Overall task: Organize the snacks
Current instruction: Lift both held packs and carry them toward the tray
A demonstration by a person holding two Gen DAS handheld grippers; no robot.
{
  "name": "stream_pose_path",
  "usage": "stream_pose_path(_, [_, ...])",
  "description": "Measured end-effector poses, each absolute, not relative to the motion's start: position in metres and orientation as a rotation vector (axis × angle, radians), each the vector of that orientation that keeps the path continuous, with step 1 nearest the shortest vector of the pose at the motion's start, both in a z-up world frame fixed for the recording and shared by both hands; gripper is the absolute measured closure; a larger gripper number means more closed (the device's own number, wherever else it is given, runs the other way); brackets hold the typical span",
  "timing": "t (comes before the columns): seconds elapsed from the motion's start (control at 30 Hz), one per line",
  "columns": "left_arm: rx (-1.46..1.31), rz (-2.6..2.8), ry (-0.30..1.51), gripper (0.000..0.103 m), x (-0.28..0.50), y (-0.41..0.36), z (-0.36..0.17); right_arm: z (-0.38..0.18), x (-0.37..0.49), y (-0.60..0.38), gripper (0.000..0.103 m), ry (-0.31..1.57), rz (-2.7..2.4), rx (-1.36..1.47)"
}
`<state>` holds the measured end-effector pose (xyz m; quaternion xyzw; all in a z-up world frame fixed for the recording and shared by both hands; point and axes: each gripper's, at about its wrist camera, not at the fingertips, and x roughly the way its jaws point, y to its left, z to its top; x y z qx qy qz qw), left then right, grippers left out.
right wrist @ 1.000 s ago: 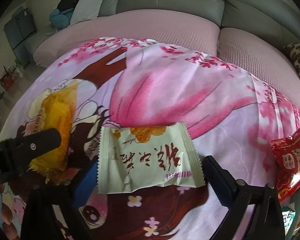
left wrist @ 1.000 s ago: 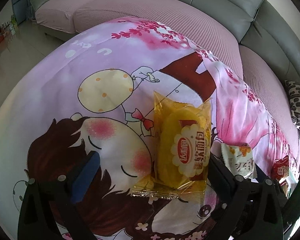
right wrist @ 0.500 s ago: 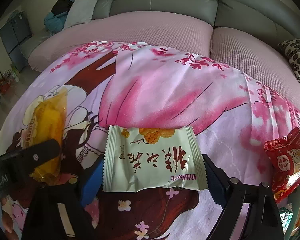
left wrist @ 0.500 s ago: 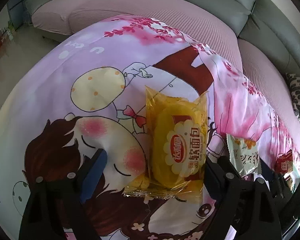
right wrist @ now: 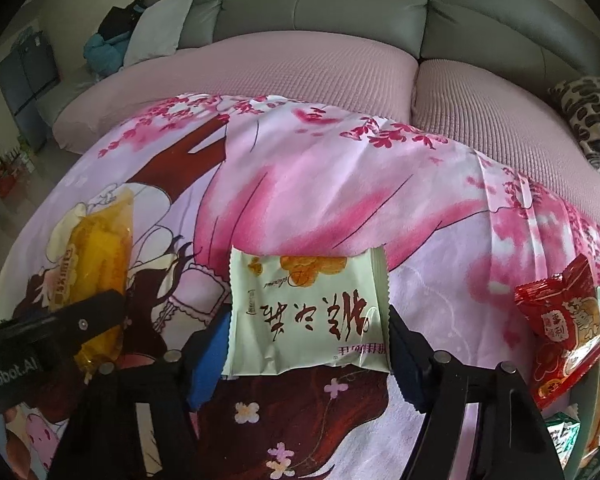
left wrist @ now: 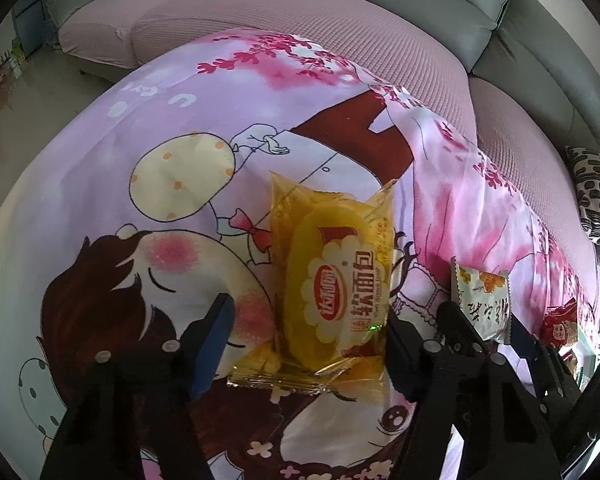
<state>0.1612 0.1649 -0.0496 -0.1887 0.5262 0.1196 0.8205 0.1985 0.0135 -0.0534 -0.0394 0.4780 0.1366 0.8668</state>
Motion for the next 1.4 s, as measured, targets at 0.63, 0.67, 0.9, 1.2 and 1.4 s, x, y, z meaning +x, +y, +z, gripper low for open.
stream_pose_path(0.63, [-0.426,0.222,1.109,0.061,0.160,0.161,-0.045,-0.049,0.195,0.006,0.043,0.996,0.267,-0.050])
stream_pose_path(0.67, [-0.426,0.222,1.108,0.061,0.160,0.161,-0.045,-0.048,0.194,0.006,0.043,0.995,0.266,-0.047])
stream_pose_path(0.9, [-0.419,0.223,1.094,0.061,0.158,0.161,-0.038,-0.043,0.190,0.003,0.043,0.987,0.268,-0.032])
stream_pose_path(1.2, [-0.376,0.204,1.054,0.061,0.152,0.148,-0.015,-0.026,0.181,0.000,0.043,0.966,0.272,-0.003])
stream_pose_path(1.4, [-0.350,0.185,1.020,0.061,0.147,0.136,0.003,-0.010,0.169,-0.011,0.043,0.939,0.239,0.016])
